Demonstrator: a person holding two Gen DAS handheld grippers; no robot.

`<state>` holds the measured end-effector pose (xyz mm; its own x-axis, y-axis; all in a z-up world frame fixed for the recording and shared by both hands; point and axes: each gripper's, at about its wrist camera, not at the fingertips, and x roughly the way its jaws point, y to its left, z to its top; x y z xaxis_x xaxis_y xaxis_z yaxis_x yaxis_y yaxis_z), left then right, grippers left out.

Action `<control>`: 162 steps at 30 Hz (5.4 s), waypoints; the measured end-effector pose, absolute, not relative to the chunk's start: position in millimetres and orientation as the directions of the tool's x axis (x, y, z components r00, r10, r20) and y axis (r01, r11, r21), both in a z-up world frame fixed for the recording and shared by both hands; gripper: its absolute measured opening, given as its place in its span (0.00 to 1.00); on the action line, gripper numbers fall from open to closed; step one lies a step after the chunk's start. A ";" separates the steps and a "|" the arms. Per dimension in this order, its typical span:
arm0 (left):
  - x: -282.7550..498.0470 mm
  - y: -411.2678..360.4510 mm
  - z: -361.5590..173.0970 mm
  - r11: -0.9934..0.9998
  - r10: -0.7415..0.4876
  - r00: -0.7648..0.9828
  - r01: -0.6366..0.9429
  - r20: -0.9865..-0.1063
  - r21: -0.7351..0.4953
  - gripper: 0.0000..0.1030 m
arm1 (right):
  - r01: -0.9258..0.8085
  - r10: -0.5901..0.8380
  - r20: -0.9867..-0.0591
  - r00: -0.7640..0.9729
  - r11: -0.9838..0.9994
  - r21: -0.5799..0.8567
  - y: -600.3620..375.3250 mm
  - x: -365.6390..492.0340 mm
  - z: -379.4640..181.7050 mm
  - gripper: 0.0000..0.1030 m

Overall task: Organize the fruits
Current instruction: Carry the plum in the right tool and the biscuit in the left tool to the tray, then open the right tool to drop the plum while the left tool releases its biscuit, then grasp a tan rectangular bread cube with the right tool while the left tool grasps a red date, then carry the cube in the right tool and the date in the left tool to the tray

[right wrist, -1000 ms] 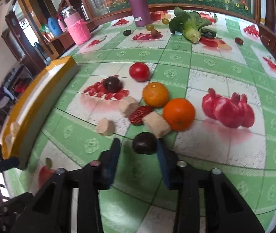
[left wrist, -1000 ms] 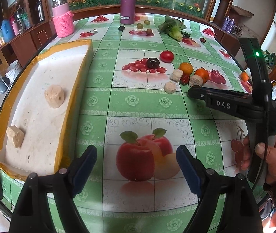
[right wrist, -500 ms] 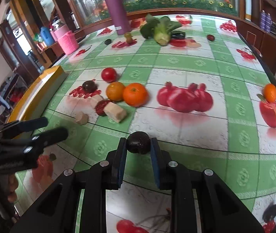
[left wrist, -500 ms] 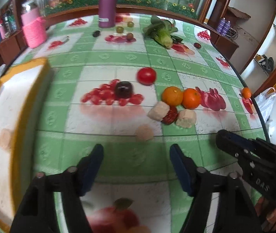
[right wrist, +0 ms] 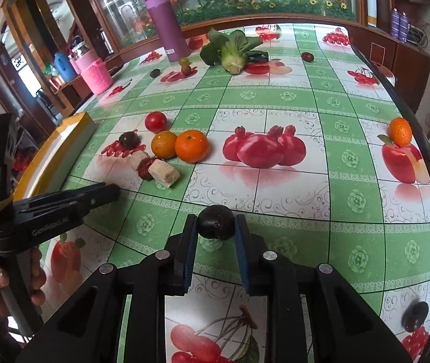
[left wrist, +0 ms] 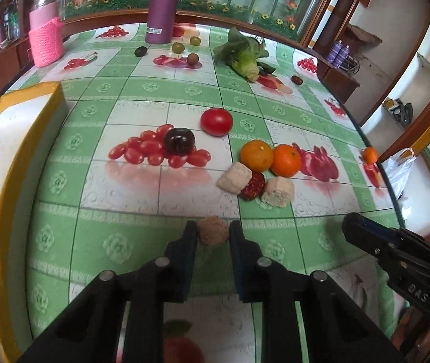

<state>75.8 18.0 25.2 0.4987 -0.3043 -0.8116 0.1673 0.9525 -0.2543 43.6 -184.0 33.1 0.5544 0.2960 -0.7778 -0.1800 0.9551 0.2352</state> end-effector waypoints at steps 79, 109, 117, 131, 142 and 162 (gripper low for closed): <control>43.9 263.5 50.5 0.971 0.074 0.568 -0.228 -0.820 -0.071 0.81 | -0.631 0.412 -0.812 0.413 0.773 0.071 121.8 129.3 64.3 0.40; 1.5 82.9 72.0 0.994 -0.097 0.553 0.100 -0.828 -0.050 0.95 | -0.212 0.301 -0.803 0.514 0.952 0.222 -122.7 74.9 26.3 0.70; 2.8 71.3 70.0 0.995 -0.078 0.539 0.099 -0.839 -0.029 0.95 | -0.272 0.337 -0.803 0.491 0.935 0.227 -120.8 106.9 11.0 0.35; 78.5 1.1 42.9 0.979 -0.171 0.513 0.186 -0.841 -0.085 0.94 | -0.255 0.294 -0.774 0.561 0.951 0.176 -171.6 55.7 24.9 0.30; 118.6 -32.3 16.7 0.945 -0.280 0.465 0.285 -0.840 -0.158 0.43 | -0.219 0.329 -0.763 0.556 0.944 0.248 -191.6 54.0 23.7 0.30; 46.2 -20.0 29.5 0.850 -0.407 0.375 0.488 -0.833 -0.196 0.61 | -0.188 0.333 -0.776 0.535 0.943 0.275 -198.8 51.2 16.7 0.30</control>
